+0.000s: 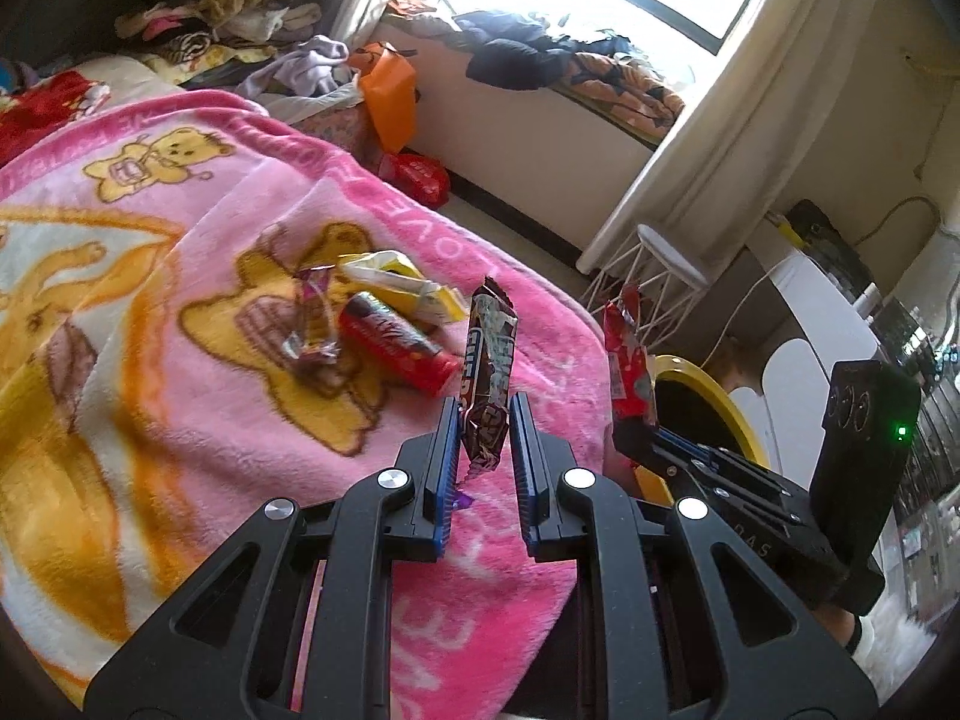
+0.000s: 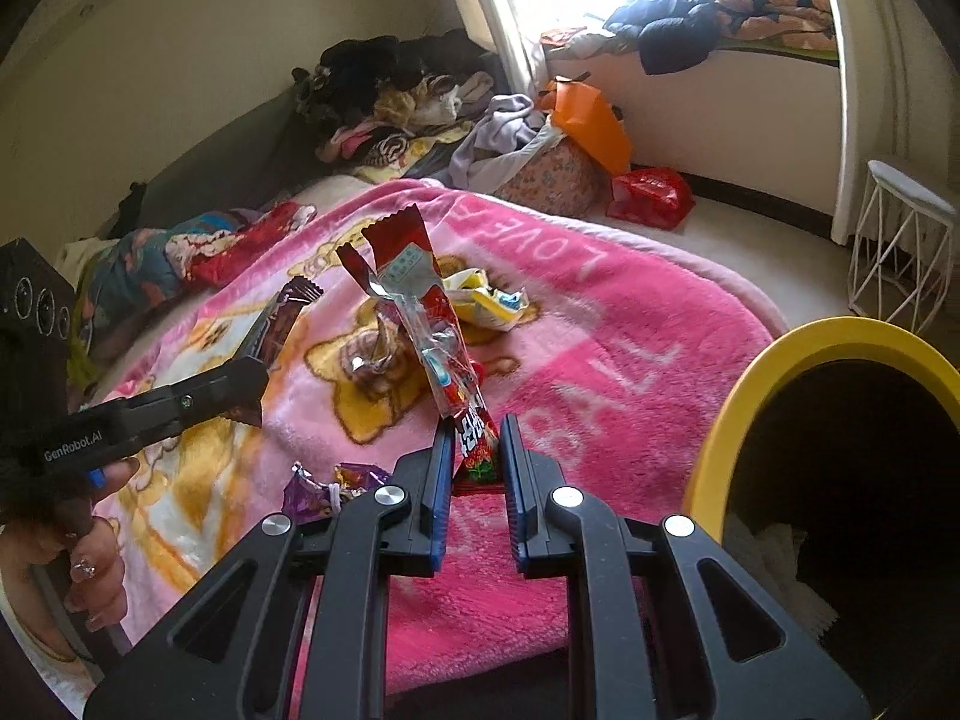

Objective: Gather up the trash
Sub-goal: 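Carry the red wrapper and chocolate bar wrapper over the bin, then open both tools to drop the wrappers into the bin, then move both open tools back toward the remaining wrappers on the bed, then grasp the red can with the right tool while the left tool grasps the purple wrapper, then carry the red can and purple wrapper over the yellow-rimmed bin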

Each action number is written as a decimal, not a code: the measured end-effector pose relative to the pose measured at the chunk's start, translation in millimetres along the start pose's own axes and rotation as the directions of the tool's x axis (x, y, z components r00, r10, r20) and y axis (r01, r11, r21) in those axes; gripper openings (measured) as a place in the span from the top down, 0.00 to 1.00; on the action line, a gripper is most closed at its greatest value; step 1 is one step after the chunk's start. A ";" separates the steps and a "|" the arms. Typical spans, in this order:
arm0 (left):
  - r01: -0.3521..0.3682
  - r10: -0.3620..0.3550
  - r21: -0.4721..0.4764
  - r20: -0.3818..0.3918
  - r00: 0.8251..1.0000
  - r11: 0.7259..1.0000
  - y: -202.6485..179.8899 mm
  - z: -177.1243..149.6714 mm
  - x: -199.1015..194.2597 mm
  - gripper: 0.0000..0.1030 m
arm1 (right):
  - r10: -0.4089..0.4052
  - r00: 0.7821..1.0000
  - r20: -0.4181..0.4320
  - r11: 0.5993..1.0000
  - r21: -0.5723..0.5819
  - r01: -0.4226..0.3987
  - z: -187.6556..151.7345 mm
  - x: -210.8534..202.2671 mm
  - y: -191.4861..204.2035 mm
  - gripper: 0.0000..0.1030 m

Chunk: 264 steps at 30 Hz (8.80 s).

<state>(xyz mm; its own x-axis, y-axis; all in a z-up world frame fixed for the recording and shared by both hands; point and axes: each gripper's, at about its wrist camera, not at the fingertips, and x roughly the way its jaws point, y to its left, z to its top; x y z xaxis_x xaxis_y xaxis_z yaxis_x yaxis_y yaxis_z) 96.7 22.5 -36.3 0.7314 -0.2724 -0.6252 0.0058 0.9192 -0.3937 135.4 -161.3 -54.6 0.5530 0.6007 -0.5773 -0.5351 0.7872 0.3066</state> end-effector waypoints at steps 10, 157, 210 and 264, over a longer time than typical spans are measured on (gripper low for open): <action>0.028 -0.028 0.037 0.005 1.000 0.999 -20.4 1.0 1.9 0.88 | -0.030 0.998 0.047 0.999 0.043 0.028 0.9 -22.1 -18.0 0.85; 0.022 -0.055 0.290 0.105 0.993 0.957 -134.3 -15.3 34.8 0.11 | -0.400 0.893 0.207 0.894 0.304 0.330 -36.7 -120.4 -115.4 0.23; -0.061 0.068 0.097 -0.065 0.996 0.993 40.5 -44.5 24.3 0.21 | -0.018 0.999 -0.050 0.976 -0.216 0.006 47.2 90.4 31.0 0.21; 0.080 -0.076 0.058 -0.065 0.995 0.995 0.5 -30.0 38.4 0.90 | -0.056 0.998 0.036 0.998 -0.038 0.057 17.6 20.0 -11.7 0.69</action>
<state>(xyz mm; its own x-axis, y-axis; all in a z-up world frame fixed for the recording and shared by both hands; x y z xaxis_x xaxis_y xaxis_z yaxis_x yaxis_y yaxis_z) 104.3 4.0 -80.7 0.6828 -0.3592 -0.6362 0.1036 0.9096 -0.4024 163.9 -156.1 -56.4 0.6047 0.5605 -0.5658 -0.5268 0.8143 0.2437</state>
